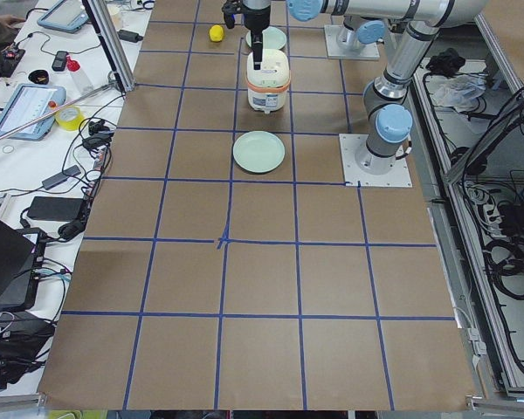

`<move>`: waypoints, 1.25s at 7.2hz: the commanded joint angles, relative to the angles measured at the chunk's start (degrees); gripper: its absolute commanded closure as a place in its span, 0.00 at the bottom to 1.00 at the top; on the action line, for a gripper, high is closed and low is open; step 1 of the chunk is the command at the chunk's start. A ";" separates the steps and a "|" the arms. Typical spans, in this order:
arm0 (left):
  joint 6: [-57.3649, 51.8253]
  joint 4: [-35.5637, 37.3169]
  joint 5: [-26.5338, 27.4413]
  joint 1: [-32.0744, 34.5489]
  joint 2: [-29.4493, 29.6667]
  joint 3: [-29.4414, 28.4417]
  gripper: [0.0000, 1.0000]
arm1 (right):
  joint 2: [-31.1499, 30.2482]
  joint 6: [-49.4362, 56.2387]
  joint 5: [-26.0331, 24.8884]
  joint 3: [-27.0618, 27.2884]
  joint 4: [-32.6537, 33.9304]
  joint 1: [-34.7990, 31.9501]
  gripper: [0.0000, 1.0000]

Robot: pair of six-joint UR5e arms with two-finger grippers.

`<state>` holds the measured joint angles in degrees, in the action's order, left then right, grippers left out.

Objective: Press rice cooker button
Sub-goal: 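Move the right gripper over the rice cooker's green lid button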

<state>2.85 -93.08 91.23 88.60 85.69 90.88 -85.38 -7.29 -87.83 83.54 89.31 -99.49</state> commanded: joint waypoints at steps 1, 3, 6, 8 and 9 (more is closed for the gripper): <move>-0.04 0.00 0.00 0.00 0.00 0.00 0.00 | 0.83 -7.98 0.03 5.91 5.30 -7.35 0.95; 0.05 0.00 0.00 0.00 0.00 0.00 0.00 | 2.05 -14.39 1.17 12.94 13.99 -13.08 0.95; 0.05 0.00 0.00 0.00 0.00 0.00 0.00 | 3.64 -15.20 2.58 14.99 16.24 -13.89 0.94; -0.04 0.00 0.00 0.00 0.00 0.00 0.00 | 3.90 -15.73 4.06 14.99 16.33 -13.89 0.93; 0.05 0.00 0.00 0.00 0.00 0.00 0.00 | 4.08 -15.73 4.07 14.99 16.42 -13.89 0.93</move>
<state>2.86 -93.08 91.23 88.59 85.69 90.88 -81.53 -22.93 -84.20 98.50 105.59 -113.38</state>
